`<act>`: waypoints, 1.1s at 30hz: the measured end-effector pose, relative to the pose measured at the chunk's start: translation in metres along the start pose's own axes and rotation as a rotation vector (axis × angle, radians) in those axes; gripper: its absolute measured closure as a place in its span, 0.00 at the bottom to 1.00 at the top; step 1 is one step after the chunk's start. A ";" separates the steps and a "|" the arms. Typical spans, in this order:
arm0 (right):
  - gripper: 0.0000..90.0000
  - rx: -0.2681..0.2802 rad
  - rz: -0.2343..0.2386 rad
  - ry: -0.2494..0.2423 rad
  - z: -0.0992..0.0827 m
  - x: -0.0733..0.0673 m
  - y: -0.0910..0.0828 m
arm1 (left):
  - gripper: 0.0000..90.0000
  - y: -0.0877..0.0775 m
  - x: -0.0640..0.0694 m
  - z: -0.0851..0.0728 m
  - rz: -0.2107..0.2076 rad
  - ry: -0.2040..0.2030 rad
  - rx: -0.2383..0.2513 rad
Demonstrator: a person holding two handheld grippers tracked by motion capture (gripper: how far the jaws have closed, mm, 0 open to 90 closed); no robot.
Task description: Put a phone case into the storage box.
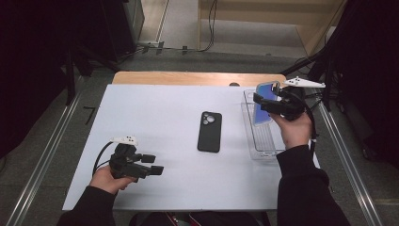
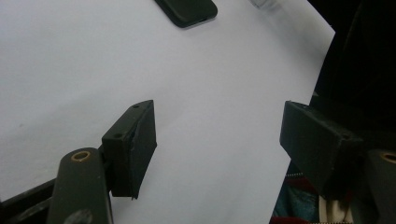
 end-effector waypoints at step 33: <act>0.17 0.011 -0.166 0.080 0.008 0.049 0.074 | 0.31 0.003 -0.006 0.000 0.040 -0.027 -0.012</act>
Point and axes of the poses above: each handheld gripper's, and its own axes: y roughly forward along the jaws, z roughly out of its top, x roughly to its right, the point moved 3 cm from there along y, roughly forward along the jaws, and after that the axes turned 4 degrees about z, right-handed, at the moved point
